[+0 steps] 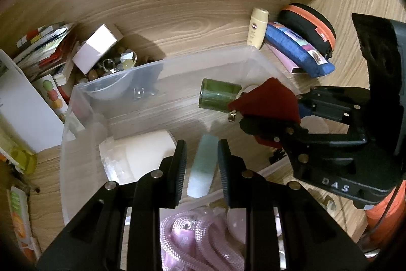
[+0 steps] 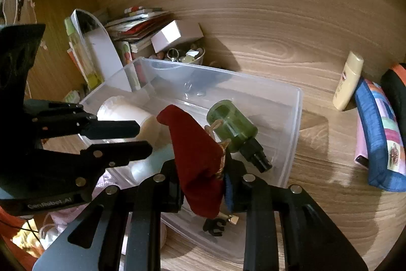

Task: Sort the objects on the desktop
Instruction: 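Open the left tool to drop the mint tube while the right tool releases the red pouch into the bin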

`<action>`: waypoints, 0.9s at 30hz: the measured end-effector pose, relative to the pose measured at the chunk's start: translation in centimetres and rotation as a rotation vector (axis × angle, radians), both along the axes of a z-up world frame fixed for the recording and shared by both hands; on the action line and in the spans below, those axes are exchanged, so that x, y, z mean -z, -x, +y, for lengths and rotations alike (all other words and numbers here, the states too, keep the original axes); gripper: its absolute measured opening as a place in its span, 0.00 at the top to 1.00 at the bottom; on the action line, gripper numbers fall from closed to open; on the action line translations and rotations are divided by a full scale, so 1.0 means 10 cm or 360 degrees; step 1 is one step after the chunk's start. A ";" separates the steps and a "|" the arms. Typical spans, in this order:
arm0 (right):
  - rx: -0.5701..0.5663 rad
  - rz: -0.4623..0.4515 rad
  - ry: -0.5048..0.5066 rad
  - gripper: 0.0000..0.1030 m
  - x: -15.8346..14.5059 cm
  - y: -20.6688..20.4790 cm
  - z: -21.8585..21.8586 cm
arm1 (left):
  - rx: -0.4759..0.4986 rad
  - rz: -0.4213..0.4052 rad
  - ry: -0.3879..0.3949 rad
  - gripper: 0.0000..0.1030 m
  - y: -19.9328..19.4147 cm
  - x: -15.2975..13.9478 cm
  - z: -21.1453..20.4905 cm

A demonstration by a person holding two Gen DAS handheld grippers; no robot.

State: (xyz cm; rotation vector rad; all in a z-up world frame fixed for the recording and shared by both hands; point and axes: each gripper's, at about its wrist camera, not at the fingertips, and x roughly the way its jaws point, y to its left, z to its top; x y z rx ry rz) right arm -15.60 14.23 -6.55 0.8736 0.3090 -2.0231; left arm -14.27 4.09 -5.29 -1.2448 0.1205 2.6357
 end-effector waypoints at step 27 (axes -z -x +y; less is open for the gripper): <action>0.0133 0.0356 0.0165 0.18 -0.62 -0.44 0.38 | -0.0233 0.0339 -0.0024 0.28 -0.59 -0.59 -0.28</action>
